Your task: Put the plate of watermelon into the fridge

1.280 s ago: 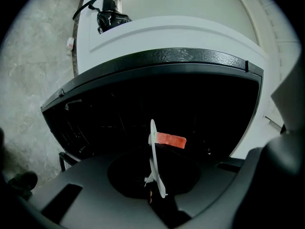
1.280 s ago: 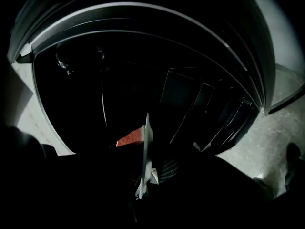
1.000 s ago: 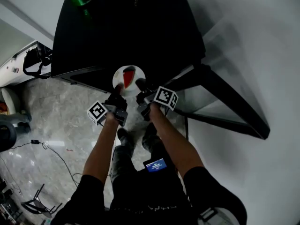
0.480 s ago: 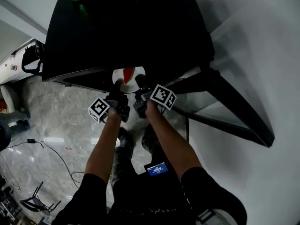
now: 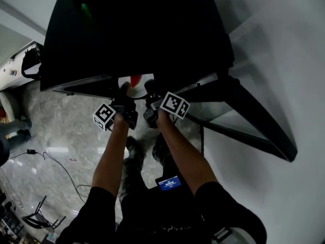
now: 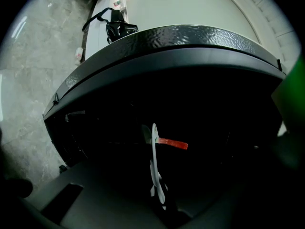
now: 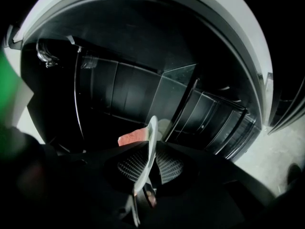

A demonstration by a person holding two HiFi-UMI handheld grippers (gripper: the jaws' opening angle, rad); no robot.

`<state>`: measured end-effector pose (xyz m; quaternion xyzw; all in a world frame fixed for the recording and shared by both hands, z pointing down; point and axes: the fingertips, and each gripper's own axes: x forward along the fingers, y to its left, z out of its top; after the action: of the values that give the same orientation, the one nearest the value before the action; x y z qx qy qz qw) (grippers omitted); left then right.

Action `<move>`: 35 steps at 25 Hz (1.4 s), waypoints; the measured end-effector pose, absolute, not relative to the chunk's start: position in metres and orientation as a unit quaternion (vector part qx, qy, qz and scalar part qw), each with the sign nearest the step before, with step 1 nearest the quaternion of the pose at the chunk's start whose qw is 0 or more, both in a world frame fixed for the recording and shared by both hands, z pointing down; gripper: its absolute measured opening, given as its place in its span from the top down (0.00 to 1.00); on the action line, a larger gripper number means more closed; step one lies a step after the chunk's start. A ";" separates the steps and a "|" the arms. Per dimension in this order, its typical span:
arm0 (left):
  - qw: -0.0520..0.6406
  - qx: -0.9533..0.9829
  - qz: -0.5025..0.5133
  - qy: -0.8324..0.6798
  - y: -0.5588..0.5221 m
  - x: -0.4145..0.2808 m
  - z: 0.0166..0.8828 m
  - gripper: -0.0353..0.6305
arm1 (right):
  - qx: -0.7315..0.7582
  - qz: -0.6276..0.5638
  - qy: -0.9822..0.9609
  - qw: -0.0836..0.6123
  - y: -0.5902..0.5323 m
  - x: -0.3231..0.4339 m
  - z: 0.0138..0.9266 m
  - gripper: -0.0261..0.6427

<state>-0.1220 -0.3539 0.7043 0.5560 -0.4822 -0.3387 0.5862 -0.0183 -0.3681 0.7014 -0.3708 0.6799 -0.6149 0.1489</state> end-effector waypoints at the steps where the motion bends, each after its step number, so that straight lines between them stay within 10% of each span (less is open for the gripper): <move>1: 0.585 0.555 -0.339 -0.485 -0.354 -0.124 0.705 0.90 | -0.368 -0.615 0.682 0.150 -0.368 -0.019 0.700 0.91; 24: 0.575 0.555 -0.342 -0.493 -0.351 -0.124 0.707 0.90 | -0.308 -0.626 0.711 0.083 -0.324 -0.034 0.702 0.90; 35: 0.582 0.598 -0.325 -0.445 -0.353 -0.115 0.699 0.90 | -0.384 -0.647 0.621 0.217 -0.354 -0.016 0.697 0.93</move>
<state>-0.1149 -0.3527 0.6988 0.5984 -0.4448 -0.3252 0.5817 -0.0162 -0.3535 0.6971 -0.3843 0.6213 -0.6474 0.2170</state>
